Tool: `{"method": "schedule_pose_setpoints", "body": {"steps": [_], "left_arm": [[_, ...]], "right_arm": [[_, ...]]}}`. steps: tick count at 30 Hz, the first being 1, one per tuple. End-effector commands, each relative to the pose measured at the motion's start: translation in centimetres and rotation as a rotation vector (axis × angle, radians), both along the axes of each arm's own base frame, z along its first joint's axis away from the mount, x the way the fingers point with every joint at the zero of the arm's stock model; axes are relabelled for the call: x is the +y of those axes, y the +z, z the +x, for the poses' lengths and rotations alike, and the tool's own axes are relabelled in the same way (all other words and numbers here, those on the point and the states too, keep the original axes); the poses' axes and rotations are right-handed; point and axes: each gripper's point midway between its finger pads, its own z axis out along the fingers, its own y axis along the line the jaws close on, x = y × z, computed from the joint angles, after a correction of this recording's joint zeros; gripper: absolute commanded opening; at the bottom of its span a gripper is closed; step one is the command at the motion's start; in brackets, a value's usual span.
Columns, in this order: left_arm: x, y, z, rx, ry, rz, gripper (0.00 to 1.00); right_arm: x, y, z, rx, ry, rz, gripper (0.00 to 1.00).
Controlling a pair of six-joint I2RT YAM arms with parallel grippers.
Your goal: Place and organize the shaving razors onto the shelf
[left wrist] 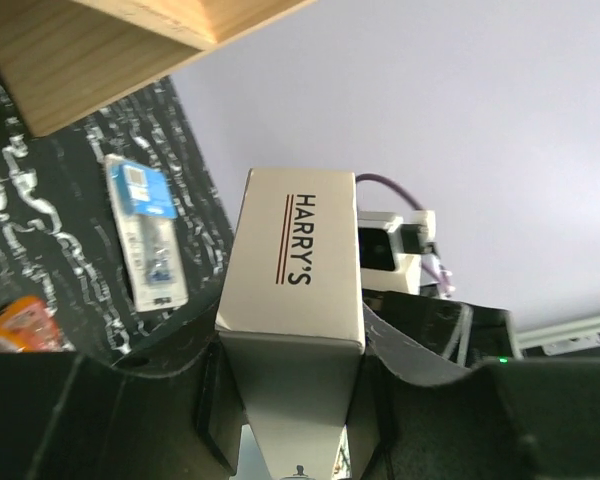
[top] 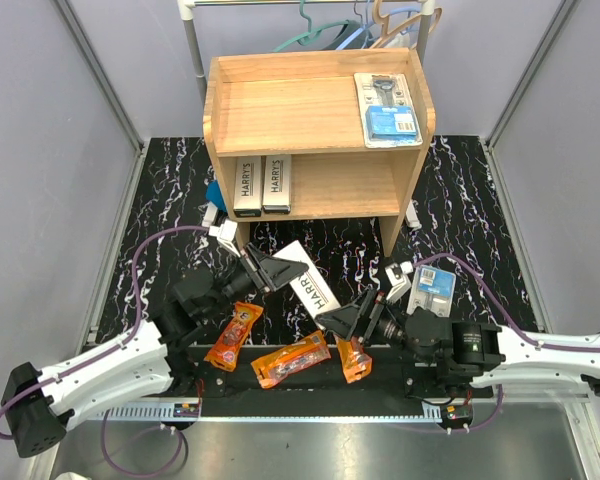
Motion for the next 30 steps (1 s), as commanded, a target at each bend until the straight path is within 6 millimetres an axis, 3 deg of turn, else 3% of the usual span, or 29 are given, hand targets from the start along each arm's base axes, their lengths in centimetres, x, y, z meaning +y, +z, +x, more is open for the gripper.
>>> {"method": "schedule_pose_setpoints", "body": {"steps": [1, 7, 20, 30], "left_arm": [[0.3, 4.5, -0.8, -0.087, -0.039, -0.166, 0.15], [0.2, 4.5, -1.2, -0.083, -0.057, -0.185, 0.14], [-0.2, 4.4, -1.7, -0.073, -0.100, -0.231, 0.11], [0.5, 3.9, -1.4, -0.064, -0.065, -0.223, 0.13]], "right_arm": [[-0.4, 2.1, 0.6, 0.014, -0.043, 0.120, 0.84], [-1.1, 1.5, 1.1, 0.025, -0.079, 0.167, 0.67], [0.3, 1.2, 1.0, 0.027, -0.067, 0.174, 0.65], [-0.3, 1.9, 1.1, 0.014, -0.073, 0.205, 0.34]]}}
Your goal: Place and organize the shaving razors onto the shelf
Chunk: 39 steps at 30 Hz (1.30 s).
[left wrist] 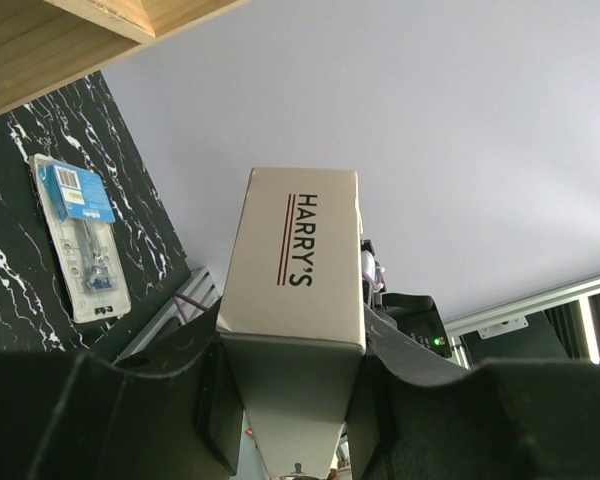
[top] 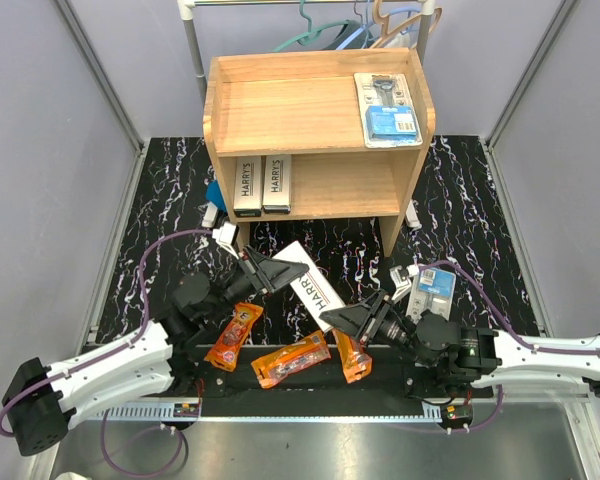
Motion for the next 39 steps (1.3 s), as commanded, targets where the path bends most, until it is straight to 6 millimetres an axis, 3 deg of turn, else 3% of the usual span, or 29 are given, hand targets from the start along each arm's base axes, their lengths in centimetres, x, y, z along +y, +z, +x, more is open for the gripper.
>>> {"method": "schedule_pose_setpoints", "body": {"steps": [1, 5, 9, 10, 12, 18, 19, 20, 22, 23, 24, 31, 32, 35, 39], "left_arm": [[0.8, 2.8, -0.8, -0.061, -0.007, -0.083, 0.15], [1.1, 2.7, -0.7, -0.065, 0.010, -0.070, 0.27], [1.0, 1.9, -0.6, -0.052, 0.015, -0.015, 0.70], [1.0, 1.8, -0.6, -0.051, 0.017, -0.003, 0.85], [1.1, 1.3, -0.5, -0.042, 0.025, 0.044, 0.98], [2.2, -1.1, 0.3, 0.010, 0.088, 0.272, 0.99], [2.7, -0.6, 0.7, 0.014, 0.122, 0.299, 0.99], [3.8, -2.9, 0.9, 0.068, 0.161, 0.406, 0.99], [5.3, -2.6, 1.6, 0.076, 0.236, 0.465, 0.99], [6.6, -4.3, 1.3, 0.113, 0.258, 0.550, 0.99], [7.4, -4.5, 1.4, 0.125, 0.286, 0.574, 0.99], [15.2, -5.4, 1.2, 0.238, 0.561, 0.659, 0.99], [17.4, -7.3, 0.1, 0.348, 0.610, 0.711, 0.99], [21.2, -7.6, -0.7, 0.398, 0.720, 0.812, 0.99], [23.6, -7.2, -1.2, 0.407, 0.781, 0.938, 0.99]], "right_arm": [[-0.6, 0.7, 1.0, -0.020, -0.061, 0.017, 0.31], [-0.5, 0.9, 1.0, -0.027, -0.057, 0.008, 0.28], [-0.3, 0.9, 1.0, -0.032, -0.055, -0.004, 0.26], [-0.3, 1.0, 1.0, -0.033, -0.055, -0.004, 0.25], [-0.3, 1.0, 1.0, -0.036, -0.057, -0.006, 0.24], [-0.7, 1.3, 1.2, -0.039, -0.068, 0.004, 0.22], [-0.7, 1.2, 1.1, -0.039, -0.066, 0.002, 0.22], [-0.7, 1.2, 1.2, -0.038, -0.069, 0.002, 0.22], [-0.9, 1.4, 1.2, -0.041, -0.072, 0.007, 0.21], [-0.9, 1.2, 1.3, -0.039, -0.075, 0.003, 0.21], [-1.0, 1.4, 1.2, -0.040, -0.075, 0.007, 0.21], [-0.9, 1.2, 1.3, -0.038, -0.078, -0.001, 0.20], [-1.0, 1.2, 1.4, -0.038, -0.081, -0.001, 0.20], [-1.0, 1.5, 1.5, -0.040, -0.089, 0.001, 0.20], [-1.1, 1.8, 1.7, -0.045, -0.101, -0.001, 0.19]]}}
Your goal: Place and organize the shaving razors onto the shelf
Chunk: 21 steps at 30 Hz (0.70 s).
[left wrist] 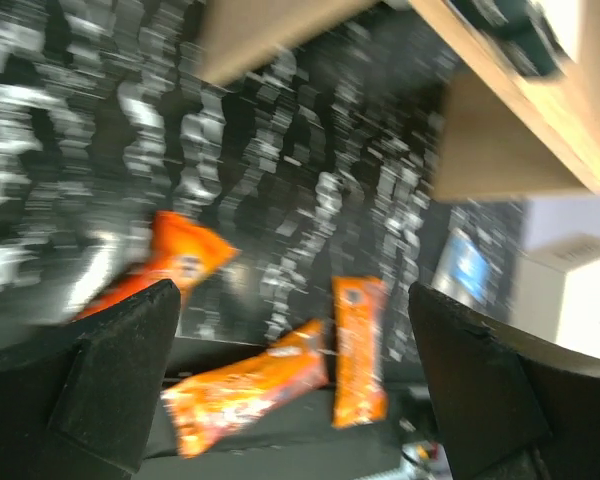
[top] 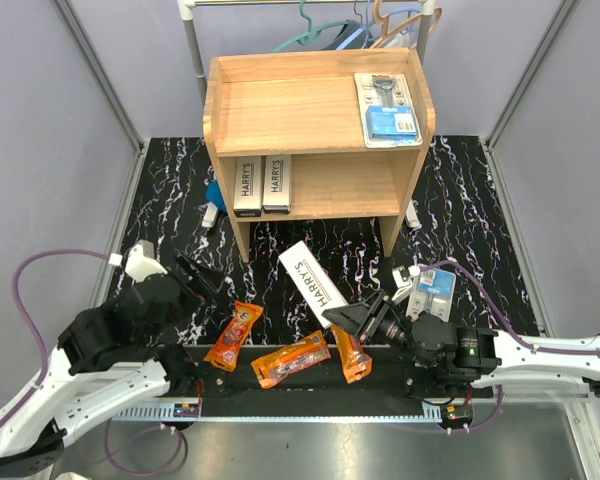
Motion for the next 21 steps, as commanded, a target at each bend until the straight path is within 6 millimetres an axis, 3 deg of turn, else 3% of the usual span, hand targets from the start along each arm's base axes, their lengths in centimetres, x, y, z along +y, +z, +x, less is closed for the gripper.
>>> {"method": "schedule_pose_setpoints", "body": {"steps": [1, 8, 21], "left_arm": [[5.1, -0.3, -0.4, 0.043, 0.150, 0.209, 0.99], [4.0, -1.1, -0.2, 0.048, 0.088, 0.226, 0.99], [1.6, -2.9, -0.4, 0.070, 0.004, 0.171, 0.99]], "right_arm": [[-0.5, 3.2, 1.1, -0.028, -0.063, 0.067, 0.19], [-0.6, 4.2, 2.0, -0.041, -0.119, 0.055, 0.17], [-0.3, 9.3, 4.2, -0.107, -0.189, 0.054, 0.15]]}}
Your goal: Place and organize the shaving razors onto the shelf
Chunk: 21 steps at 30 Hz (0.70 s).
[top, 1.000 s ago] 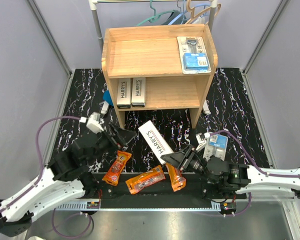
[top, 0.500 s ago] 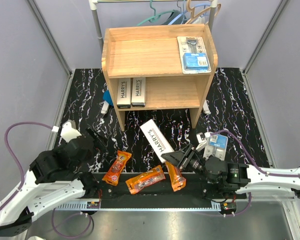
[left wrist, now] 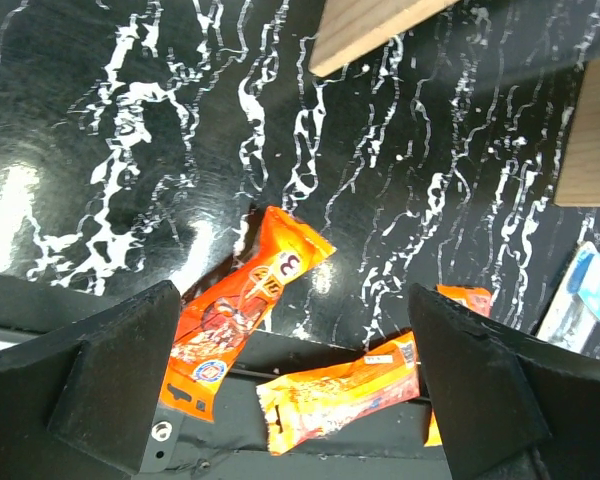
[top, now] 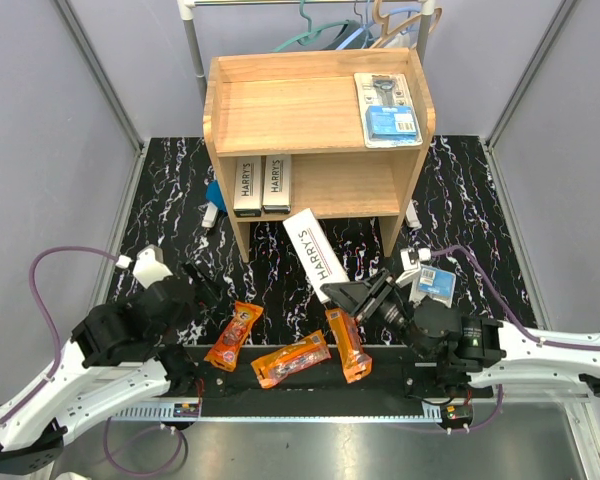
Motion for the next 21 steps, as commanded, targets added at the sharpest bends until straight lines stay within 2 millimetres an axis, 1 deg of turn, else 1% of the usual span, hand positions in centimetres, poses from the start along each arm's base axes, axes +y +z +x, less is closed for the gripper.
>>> {"method": "schedule_pose_setpoints", "body": {"steps": [1, 2, 3, 4, 5, 8, 9, 12, 13, 15, 16, 18, 19, 21], "left_arm": [[-1.3, 0.7, 0.6, -0.027, -0.035, -0.036, 0.99], [-1.3, 0.7, 0.6, -0.027, -0.035, -0.034, 0.99], [-1.3, 0.8, 0.6, -0.028, -0.035, -0.035, 0.99], [-1.4, 0.9, 0.6, -0.030, -0.038, -0.037, 0.99], [-1.4, 0.9, 0.6, -0.028, -0.039, -0.037, 0.99], [-1.6, 1.0, 0.6, -0.030, -0.045, -0.043, 0.99], [-1.6, 1.0, 0.6, -0.028, -0.047, -0.045, 0.99], [-1.8, 0.9, 0.5, -0.027, -0.052, -0.055, 0.99], [-1.8, 1.1, 0.5, -0.029, -0.054, -0.059, 0.99], [-2.0, 1.2, 0.4, -0.030, -0.060, -0.067, 0.99], [-1.9, 1.3, 0.5, -0.032, -0.059, -0.068, 0.99], [-2.0, 1.4, 0.5, -0.034, -0.060, -0.072, 0.99], [-2.0, 1.4, 0.5, -0.034, -0.061, -0.071, 0.99], [-2.1, 1.4, 0.5, -0.033, -0.064, -0.075, 0.99]], "right_arm": [[0.1, 3.8, 1.4, -0.033, -0.018, 0.055, 0.15], [0.7, 3.9, 1.6, -0.022, -0.005, 0.050, 0.14], [0.7, 3.9, 2.5, -0.017, -0.019, 0.048, 0.14], [1.4, 3.9, 2.2, -0.011, 0.027, 0.044, 0.14], [1.9, 4.0, 2.7, -0.012, 0.032, 0.032, 0.15], [2.6, 4.0, 3.9, -0.006, 0.041, 0.016, 0.15], [2.6, 4.0, 4.7, -0.001, 0.038, 0.014, 0.14], [2.9, 3.6, 5.9, 0.017, 0.040, 0.016, 0.14], [2.5, 3.9, 6.9, 0.013, 0.017, 0.031, 0.13], [2.5, 3.9, 7.8, 0.013, 0.006, 0.037, 0.13], [2.3, 3.9, 8.8, 0.013, -0.018, 0.044, 0.13], [2.3, 4.2, 9.5, 0.010, -0.023, 0.050, 0.13], [2.3, 4.0, 10.5, 0.010, -0.042, 0.050, 0.13], [2.4, 4.3, 11.2, 0.005, -0.052, 0.059, 0.13]]}}
